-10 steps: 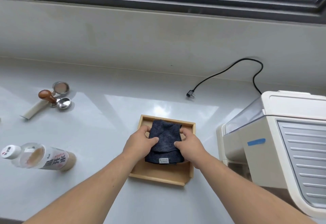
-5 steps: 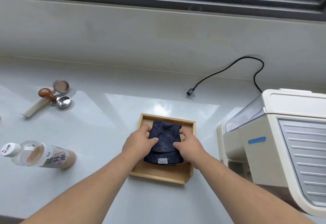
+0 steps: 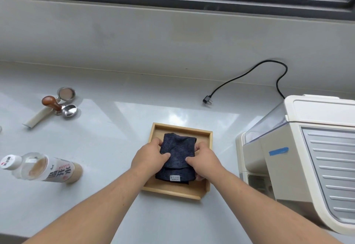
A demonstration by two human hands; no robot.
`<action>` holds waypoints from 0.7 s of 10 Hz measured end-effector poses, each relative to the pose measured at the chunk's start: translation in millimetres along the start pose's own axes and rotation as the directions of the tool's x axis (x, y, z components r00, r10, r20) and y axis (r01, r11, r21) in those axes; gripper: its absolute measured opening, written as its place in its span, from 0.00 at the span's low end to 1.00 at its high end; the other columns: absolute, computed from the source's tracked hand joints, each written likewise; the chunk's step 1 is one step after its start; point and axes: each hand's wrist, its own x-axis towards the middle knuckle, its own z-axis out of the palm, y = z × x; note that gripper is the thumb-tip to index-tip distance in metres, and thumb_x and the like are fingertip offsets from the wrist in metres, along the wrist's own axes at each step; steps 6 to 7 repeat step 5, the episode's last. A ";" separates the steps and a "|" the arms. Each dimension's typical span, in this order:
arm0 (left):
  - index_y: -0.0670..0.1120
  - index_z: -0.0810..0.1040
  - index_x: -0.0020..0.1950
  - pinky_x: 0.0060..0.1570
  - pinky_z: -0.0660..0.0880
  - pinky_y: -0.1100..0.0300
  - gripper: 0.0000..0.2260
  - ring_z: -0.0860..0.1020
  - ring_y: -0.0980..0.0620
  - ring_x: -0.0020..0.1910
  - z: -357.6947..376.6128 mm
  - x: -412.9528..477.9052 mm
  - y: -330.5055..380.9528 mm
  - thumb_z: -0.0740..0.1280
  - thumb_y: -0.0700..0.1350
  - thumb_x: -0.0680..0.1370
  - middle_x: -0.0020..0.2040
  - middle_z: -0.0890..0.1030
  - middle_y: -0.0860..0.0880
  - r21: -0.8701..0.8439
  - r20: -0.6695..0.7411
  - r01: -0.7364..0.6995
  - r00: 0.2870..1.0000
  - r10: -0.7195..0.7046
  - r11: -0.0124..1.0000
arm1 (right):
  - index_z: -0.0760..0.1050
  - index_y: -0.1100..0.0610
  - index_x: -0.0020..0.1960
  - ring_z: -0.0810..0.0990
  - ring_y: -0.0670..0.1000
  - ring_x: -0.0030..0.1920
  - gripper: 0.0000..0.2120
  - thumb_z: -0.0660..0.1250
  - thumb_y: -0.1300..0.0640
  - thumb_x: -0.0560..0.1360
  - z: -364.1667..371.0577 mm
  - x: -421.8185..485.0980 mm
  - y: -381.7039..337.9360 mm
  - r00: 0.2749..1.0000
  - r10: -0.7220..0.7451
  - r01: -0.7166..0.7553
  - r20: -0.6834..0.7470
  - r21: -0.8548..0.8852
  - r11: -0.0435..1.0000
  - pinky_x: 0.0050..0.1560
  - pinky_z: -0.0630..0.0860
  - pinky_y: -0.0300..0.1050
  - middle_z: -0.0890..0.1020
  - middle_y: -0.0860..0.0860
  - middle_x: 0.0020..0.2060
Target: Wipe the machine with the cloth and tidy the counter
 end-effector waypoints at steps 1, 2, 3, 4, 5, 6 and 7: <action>0.55 0.71 0.65 0.39 0.71 0.56 0.22 0.80 0.49 0.47 -4.9 -5.0 3.7 0.71 0.58 0.74 0.50 0.80 0.53 0.061 -0.052 -0.003 0.999 0.006 0.998 | 0.64 0.46 0.50 0.83 0.54 0.36 0.14 0.70 0.51 0.73 -2.3 -2.4 2.1 0.997 -0.035 0.028 -0.071 -0.098 0.995 0.30 0.77 0.46 0.82 0.50 0.43; 0.56 0.70 0.66 0.40 0.74 0.55 0.25 0.80 0.49 0.48 -13.8 -9.0 7.2 0.70 0.61 0.72 0.54 0.78 0.53 0.073 -0.099 -0.024 0.995 0.032 0.997 | 0.66 0.46 0.52 0.81 0.50 0.35 0.14 0.69 0.47 0.73 -8.7 -6.0 -0.2 0.990 -0.083 0.069 -0.110 -0.131 0.989 0.32 0.73 0.44 0.81 0.48 0.40; 0.56 0.72 0.66 0.43 0.75 0.55 0.26 0.78 0.51 0.49 -23.8 -12.9 15.5 0.69 0.63 0.72 0.58 0.78 0.54 0.079 -0.107 -0.065 0.992 0.073 0.995 | 0.68 0.46 0.57 0.80 0.47 0.39 0.15 0.68 0.43 0.75 -17.0 -14.9 -11.6 0.975 -0.173 0.144 -0.142 -0.197 0.970 0.33 0.72 0.44 0.81 0.46 0.43; 0.56 0.73 0.67 0.47 0.75 0.55 0.27 0.77 0.52 0.55 -32.7 -17.6 23.2 0.69 0.64 0.71 0.61 0.78 0.54 0.063 -0.133 -0.128 0.982 0.135 0.990 | 0.71 0.46 0.64 0.79 0.48 0.52 0.20 0.69 0.42 0.75 -24.3 -23.8 -24.1 0.944 -0.278 0.232 -0.180 -0.239 0.943 0.43 0.73 0.42 0.77 0.43 0.51; 0.56 0.72 0.70 0.57 0.77 0.53 0.29 0.74 0.51 0.65 -39.3 -21.8 27.6 0.68 0.65 0.71 0.66 0.77 0.55 0.073 -0.142 -0.165 0.974 0.174 0.984 | 0.71 0.47 0.70 0.73 0.52 0.64 0.25 0.69 0.41 0.75 -30.5 -32.8 -34.8 0.917 -0.345 0.279 -0.200 -0.296 0.914 0.55 0.73 0.45 0.76 0.46 0.58; 0.56 0.72 0.70 0.57 0.77 0.53 0.29 0.74 0.51 0.65 -39.3 -21.8 27.6 0.68 0.65 0.71 0.66 0.77 0.55 0.073 -0.142 -0.165 0.974 0.174 0.984 | 0.71 0.47 0.70 0.73 0.52 0.64 0.25 0.69 0.41 0.75 -30.5 -32.8 -34.8 0.917 -0.345 0.279 -0.200 -0.296 0.914 0.55 0.73 0.45 0.76 0.46 0.58; 0.56 0.72 0.70 0.57 0.77 0.53 0.29 0.74 0.51 0.65 -39.3 -21.8 27.6 0.68 0.65 0.71 0.66 0.77 0.55 0.073 -0.142 -0.165 0.974 0.174 0.984 | 0.71 0.47 0.70 0.73 0.52 0.64 0.25 0.69 0.41 0.75 -30.5 -32.8 -34.8 0.917 -0.345 0.279 -0.200 -0.296 0.914 0.55 0.73 0.45 0.76 0.46 0.58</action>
